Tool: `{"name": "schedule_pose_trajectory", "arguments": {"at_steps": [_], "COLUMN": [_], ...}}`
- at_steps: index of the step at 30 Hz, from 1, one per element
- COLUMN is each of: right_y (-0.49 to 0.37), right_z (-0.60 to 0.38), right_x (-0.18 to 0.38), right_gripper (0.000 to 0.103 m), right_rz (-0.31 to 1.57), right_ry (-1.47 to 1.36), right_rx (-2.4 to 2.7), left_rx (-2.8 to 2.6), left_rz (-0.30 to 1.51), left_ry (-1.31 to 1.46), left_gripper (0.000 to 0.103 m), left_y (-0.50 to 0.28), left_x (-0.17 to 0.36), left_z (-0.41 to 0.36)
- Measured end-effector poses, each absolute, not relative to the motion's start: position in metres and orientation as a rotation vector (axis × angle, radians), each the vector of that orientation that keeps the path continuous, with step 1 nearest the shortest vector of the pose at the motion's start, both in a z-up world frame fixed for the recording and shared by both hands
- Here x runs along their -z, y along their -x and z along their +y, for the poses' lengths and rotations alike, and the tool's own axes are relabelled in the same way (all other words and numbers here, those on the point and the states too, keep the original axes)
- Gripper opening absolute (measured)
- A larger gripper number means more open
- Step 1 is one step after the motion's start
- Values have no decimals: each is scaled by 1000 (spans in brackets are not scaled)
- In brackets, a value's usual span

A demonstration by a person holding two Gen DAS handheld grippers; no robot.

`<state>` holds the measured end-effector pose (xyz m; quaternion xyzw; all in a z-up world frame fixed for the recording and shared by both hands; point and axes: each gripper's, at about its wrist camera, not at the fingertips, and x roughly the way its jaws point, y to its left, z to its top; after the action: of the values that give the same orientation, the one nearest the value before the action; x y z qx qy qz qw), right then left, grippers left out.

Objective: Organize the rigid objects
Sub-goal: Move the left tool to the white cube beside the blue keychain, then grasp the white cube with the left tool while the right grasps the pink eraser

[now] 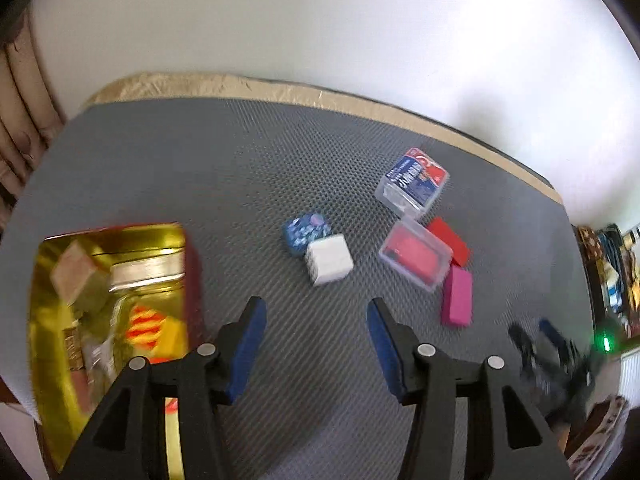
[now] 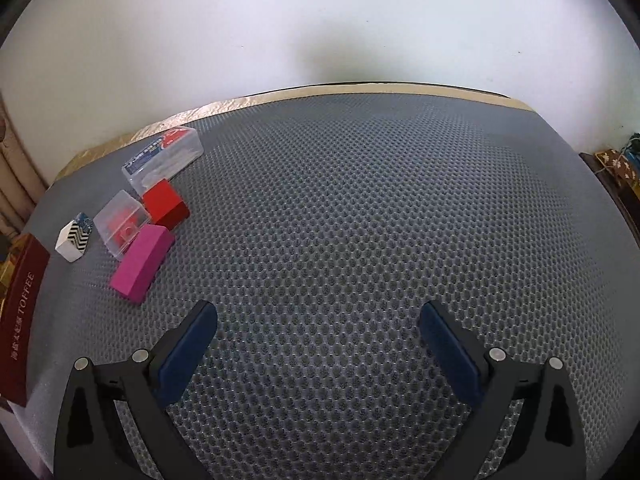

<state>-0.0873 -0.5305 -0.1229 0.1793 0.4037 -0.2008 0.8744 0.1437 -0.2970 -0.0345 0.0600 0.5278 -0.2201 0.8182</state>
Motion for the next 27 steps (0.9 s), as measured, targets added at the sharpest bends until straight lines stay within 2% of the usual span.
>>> {"name": "schedule_pose_trajectory", "arguments": {"at_steps": [7,18,19,21,27], "right_y": [90,87,87,87,85], "right_z": [-526,-524,-524,-524,-524], "right_x": [118,117,117,117,118], "right_gripper": [101,101,102,102,102], "right_rz": [837,836,836,836,844], "right_ry": [-382,-382,-382,-383,-380], "right_rx": [381,365,365,364,363], "left_rx": [407,363,360,358,393], "left_rz": [1219,1271,1278,1292,1291], "left_ry": [-118,-96,-83,-67,-45], "left_gripper": [54,54,49,30,30], "left_y": [-178,-194,-195,-195,-174], "left_x": [65,94,98,103,101], "left_z": [-328,-339,-337,-334,-321]}}
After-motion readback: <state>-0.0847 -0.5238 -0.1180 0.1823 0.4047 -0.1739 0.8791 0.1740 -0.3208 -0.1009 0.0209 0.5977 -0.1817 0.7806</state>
